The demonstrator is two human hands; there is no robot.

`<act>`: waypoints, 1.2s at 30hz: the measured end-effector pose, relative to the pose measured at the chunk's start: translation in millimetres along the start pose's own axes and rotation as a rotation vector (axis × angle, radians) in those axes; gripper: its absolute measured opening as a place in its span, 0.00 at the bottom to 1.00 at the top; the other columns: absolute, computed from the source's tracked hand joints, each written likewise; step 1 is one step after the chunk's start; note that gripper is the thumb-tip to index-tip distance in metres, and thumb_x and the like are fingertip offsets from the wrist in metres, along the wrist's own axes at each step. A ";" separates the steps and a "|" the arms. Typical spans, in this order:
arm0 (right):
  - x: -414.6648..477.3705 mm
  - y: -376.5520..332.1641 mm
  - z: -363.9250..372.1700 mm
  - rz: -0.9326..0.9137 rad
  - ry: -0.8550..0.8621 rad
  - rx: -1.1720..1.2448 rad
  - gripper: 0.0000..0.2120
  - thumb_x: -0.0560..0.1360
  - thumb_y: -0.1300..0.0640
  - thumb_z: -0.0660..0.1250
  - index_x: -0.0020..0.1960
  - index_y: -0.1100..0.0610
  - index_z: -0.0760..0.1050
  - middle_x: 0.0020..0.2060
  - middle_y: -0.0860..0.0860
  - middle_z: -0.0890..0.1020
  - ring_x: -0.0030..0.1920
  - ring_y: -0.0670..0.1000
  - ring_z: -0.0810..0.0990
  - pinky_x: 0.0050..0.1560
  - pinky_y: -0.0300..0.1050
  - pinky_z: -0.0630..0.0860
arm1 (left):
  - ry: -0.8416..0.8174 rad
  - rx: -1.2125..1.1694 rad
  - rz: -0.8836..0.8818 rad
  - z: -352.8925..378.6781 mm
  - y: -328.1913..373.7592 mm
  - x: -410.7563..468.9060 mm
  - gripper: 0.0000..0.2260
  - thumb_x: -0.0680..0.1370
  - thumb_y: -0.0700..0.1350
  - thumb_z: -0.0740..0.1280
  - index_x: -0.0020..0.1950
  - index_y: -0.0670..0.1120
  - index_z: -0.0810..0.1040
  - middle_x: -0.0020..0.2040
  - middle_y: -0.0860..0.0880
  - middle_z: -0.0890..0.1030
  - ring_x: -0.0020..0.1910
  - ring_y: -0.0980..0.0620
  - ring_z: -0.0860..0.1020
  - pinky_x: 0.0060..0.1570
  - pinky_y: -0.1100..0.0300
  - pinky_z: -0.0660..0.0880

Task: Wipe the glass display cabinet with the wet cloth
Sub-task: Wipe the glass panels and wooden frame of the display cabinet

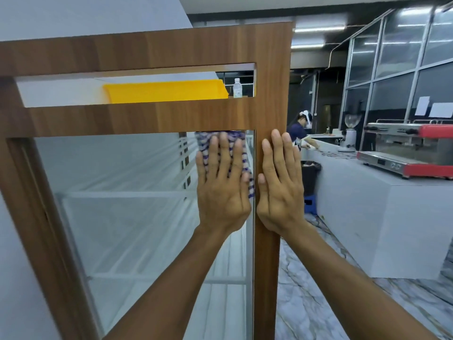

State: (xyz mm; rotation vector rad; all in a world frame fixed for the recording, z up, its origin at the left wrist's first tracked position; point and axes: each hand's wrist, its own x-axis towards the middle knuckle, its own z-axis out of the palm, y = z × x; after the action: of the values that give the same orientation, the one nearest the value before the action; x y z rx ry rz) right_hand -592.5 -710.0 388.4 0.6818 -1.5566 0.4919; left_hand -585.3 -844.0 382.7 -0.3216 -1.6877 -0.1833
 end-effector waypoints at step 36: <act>13.1 -175.8 145.1 -0.061 -0.162 -0.276 0.28 0.85 0.53 0.55 0.82 0.60 0.57 0.82 0.59 0.53 0.82 0.59 0.49 0.81 0.64 0.41 | -0.034 0.114 0.006 -81.1 -217.6 -50.3 0.26 0.86 0.52 0.51 0.83 0.44 0.53 0.83 0.40 0.55 0.83 0.43 0.49 0.81 0.40 0.47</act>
State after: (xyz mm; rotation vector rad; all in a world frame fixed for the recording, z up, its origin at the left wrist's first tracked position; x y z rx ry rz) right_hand -580.0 -937.4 371.3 0.5640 -1.7111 0.1732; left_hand -571.7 -1080.0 358.6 -0.2456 -1.7226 -0.0773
